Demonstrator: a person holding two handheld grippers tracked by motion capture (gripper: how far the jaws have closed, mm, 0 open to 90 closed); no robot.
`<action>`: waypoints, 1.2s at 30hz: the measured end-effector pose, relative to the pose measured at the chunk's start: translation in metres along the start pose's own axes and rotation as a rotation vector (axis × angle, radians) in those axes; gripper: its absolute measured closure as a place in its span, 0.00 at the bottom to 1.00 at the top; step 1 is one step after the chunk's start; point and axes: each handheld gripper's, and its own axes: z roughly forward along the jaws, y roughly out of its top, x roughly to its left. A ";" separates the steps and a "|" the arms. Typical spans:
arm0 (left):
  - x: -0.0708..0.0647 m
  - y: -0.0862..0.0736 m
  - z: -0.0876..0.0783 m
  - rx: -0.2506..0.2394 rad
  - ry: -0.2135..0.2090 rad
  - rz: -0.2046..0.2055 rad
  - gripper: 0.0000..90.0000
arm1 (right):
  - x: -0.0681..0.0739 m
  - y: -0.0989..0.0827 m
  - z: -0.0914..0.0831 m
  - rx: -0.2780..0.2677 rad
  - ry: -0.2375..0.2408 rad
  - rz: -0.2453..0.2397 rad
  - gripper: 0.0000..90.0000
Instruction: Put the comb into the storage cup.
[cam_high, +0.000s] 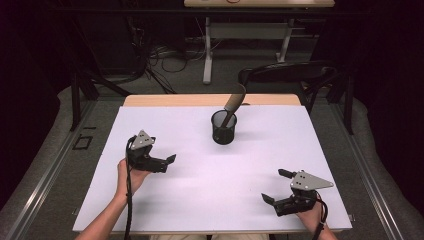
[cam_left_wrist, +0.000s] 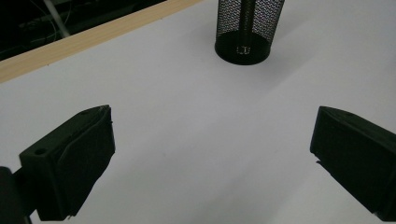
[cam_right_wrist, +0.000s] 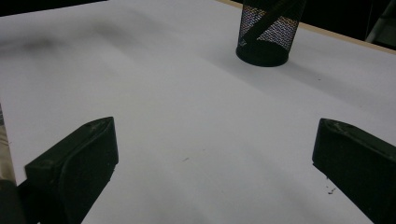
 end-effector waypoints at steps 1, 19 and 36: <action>0.000 -0.001 -0.001 -0.002 -0.001 -0.002 0.00 | 0.000 0.000 0.000 0.000 -0.001 0.001 0.00; -0.009 -0.030 -0.024 -0.017 0.024 -0.030 0.00 | 0.000 0.000 0.000 0.003 -0.004 0.003 0.00; -0.020 -0.055 -0.039 -0.011 0.026 -0.043 0.00 | -0.001 0.000 0.000 0.008 -0.007 0.002 0.00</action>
